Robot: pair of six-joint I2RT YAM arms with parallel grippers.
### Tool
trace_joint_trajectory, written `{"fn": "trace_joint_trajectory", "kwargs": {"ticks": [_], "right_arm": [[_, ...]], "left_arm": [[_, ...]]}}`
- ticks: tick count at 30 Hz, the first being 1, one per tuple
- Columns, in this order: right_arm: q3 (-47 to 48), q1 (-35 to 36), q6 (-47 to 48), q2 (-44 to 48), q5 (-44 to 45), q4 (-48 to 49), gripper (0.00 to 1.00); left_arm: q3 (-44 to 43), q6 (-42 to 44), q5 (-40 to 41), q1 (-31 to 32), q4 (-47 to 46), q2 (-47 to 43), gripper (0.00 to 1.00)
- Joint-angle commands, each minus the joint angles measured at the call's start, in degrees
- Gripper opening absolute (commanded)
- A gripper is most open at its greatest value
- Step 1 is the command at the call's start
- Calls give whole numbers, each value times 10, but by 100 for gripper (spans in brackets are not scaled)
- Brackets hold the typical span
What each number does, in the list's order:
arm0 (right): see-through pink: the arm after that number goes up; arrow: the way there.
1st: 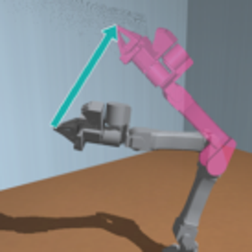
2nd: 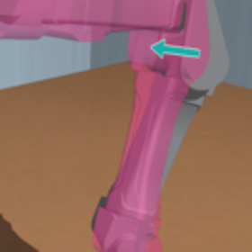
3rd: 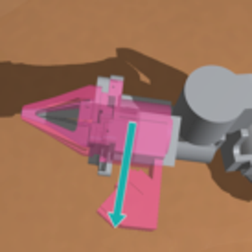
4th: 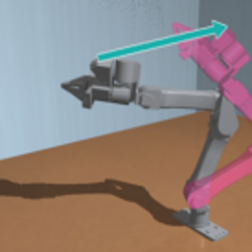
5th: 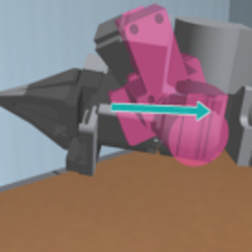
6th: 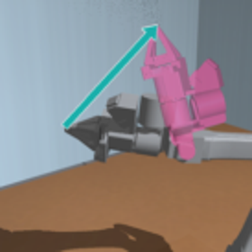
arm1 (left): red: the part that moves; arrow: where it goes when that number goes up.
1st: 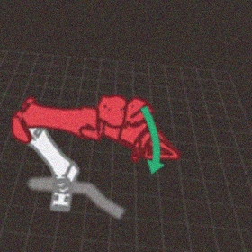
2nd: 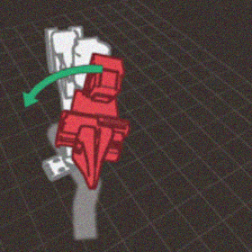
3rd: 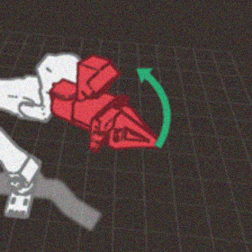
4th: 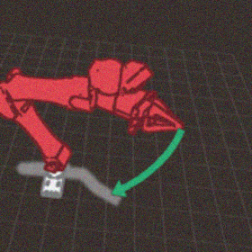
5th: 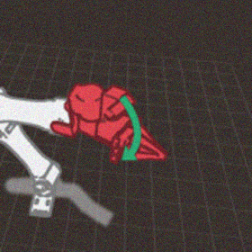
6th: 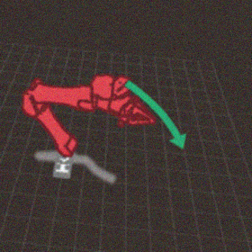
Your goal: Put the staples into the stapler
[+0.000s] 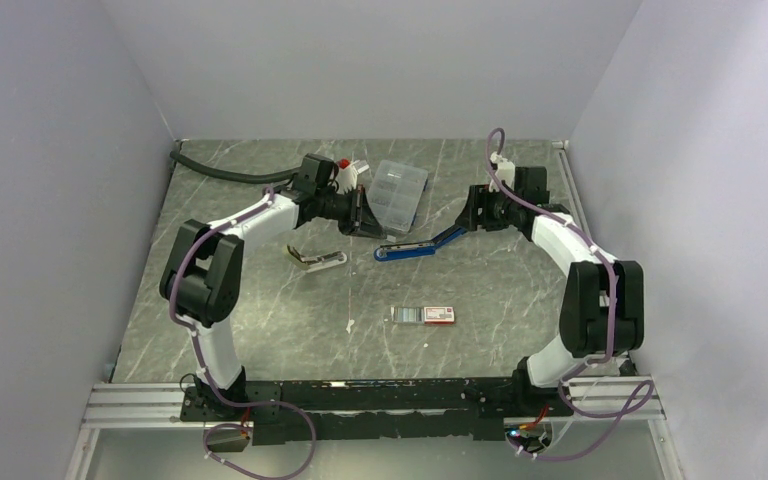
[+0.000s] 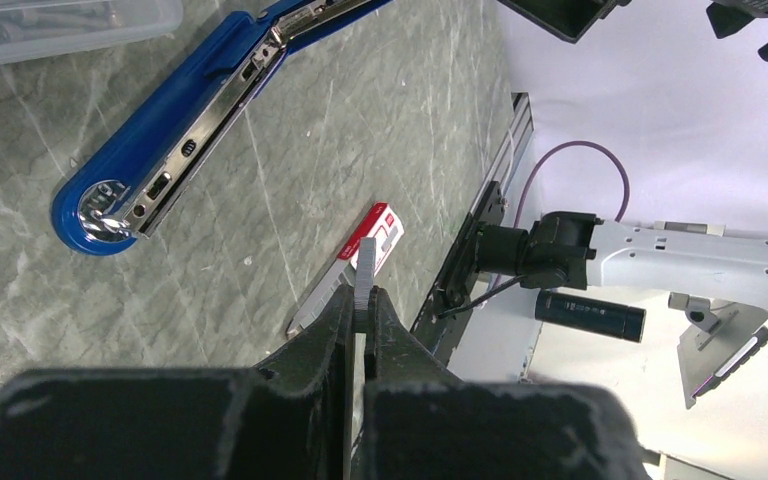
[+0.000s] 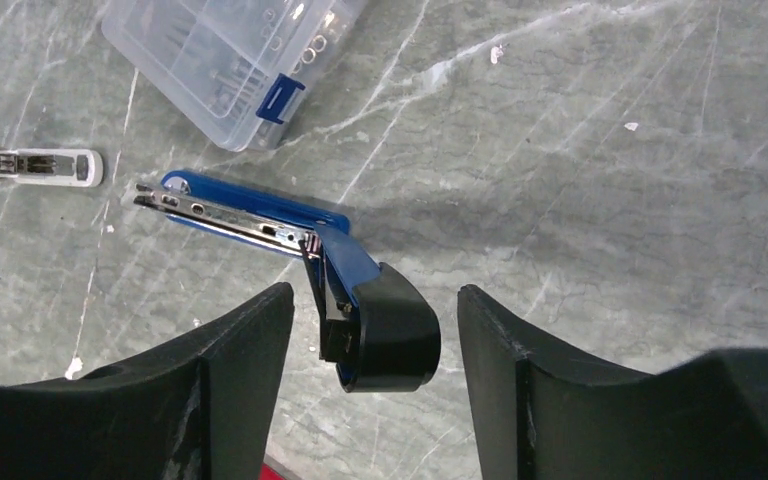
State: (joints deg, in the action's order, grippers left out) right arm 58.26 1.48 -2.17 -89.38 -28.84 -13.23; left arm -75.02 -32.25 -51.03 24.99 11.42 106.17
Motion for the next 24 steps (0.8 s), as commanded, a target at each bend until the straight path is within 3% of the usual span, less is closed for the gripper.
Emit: {"fn": "trace_joint_trajectory", "kwargs": {"ticks": [1,16,24], "right_arm": [[31,-5,-30,-11,-19,36,62],[16,-9,-61,5,-34,32,31],[-27,-10,-95,62,-72,6,23]], "left_arm": [[-17,-2,6,-1,-11,4,4],[-14,-18,29,-1,-20,16,5],[-2,-52,32,0,-53,22,5]]}}
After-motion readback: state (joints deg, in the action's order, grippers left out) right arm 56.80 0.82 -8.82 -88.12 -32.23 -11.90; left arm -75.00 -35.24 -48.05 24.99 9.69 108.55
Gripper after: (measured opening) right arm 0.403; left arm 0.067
